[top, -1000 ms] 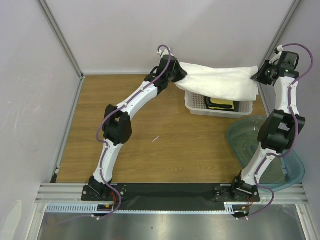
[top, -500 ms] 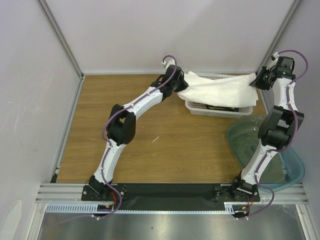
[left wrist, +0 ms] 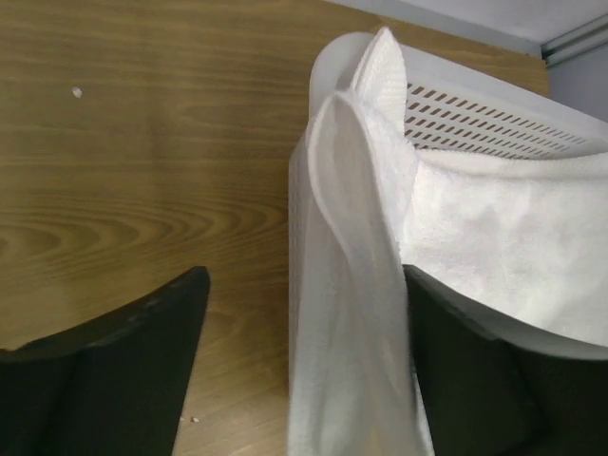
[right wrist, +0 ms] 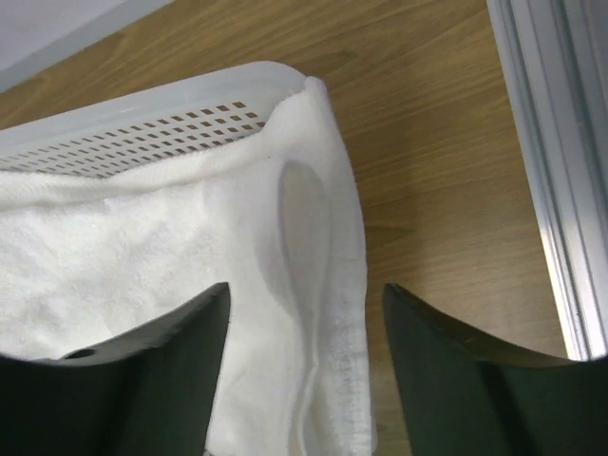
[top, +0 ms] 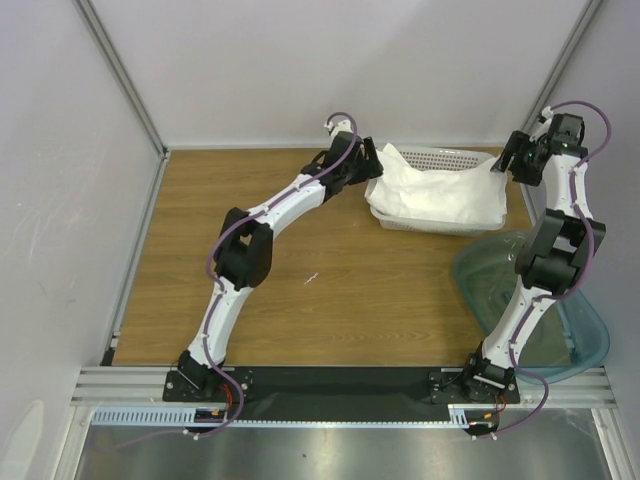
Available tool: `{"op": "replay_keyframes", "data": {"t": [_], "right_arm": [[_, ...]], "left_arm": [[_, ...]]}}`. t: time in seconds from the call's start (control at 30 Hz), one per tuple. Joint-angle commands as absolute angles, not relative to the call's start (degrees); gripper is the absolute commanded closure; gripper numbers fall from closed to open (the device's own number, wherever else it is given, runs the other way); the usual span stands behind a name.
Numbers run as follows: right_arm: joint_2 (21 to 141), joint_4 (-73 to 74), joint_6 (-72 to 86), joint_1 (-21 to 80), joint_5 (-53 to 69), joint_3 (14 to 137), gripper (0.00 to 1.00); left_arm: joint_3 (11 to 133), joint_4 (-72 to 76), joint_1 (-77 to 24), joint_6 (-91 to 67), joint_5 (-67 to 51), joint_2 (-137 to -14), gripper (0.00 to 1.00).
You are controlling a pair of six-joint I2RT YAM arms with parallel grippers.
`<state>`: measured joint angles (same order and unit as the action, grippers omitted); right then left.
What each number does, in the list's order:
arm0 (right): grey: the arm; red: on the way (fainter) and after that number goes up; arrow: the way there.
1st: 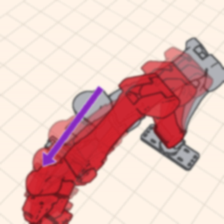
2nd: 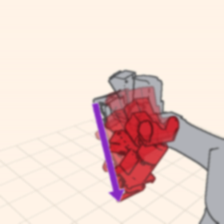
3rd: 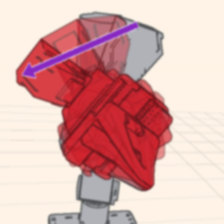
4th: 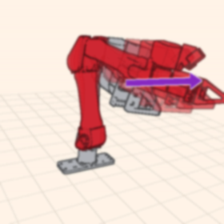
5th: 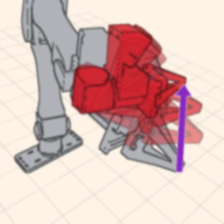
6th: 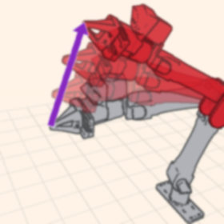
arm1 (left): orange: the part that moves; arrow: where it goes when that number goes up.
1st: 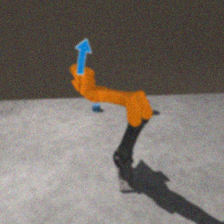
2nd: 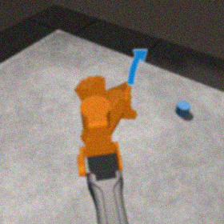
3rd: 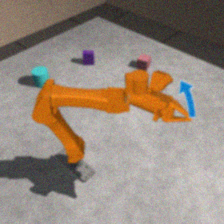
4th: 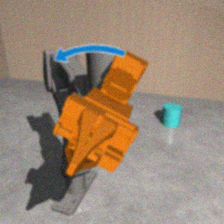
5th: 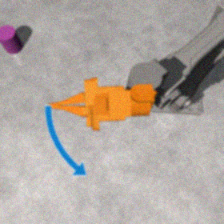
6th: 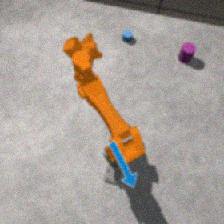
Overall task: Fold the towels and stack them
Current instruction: Neatly place the folded towel into the bin
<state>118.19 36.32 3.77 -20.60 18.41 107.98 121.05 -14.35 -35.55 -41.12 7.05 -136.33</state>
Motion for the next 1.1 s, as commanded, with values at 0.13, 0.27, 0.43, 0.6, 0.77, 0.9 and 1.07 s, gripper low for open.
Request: {"op": "replay_keyframes", "data": {"t": [0.13, 0.27, 0.43, 0.6, 0.77, 0.9, 1.07], "right_arm": [[113.3, 43.4, 0.6, -15.9, 13.4, 120.7, 0.14], [110.5, 42.9, 2.8, -13.2, 10.7, 120.7, 0.12], [105.4, 34.4, 8.9, -10.5, 13.0, 110.3, 0.05], [95.1, 17.8, 16.2, -8.5, 15.7, 92.2, 0.0], [89.7, 12.7, 22.0, -5.3, 10.4, 79.2, 0.0], [86.1, 13.8, 27.8, -1.9, 7.0, 74.2, 0.0], [79.0, 11.4, 40.6, 3.7, 1.6, 64.9, 0.01]], "left_arm": [[124.5, -13.7, -35.2, -29.2, 9.9, -124.5, 0.07], [121.0, -13.2, -35.3, -26.9, 8.4, -117.8, 0.06], [116.4, -12.7, -35.3, -23.6, 3.8, -112.9, 0.04], [110.7, -15.7, -35.1, -20.5, 3.9, -106.7, 0.0], [88.8, -6.1, -30.9, -24.3, -6.6, -95.3, 0.0], [73.9, 1.4, -25.8, -29.2, -9.7, -86.7, 0.0], [63.6, 0.4, -24.3, -28.7, -5.6, -80.6, 0.0]]}}
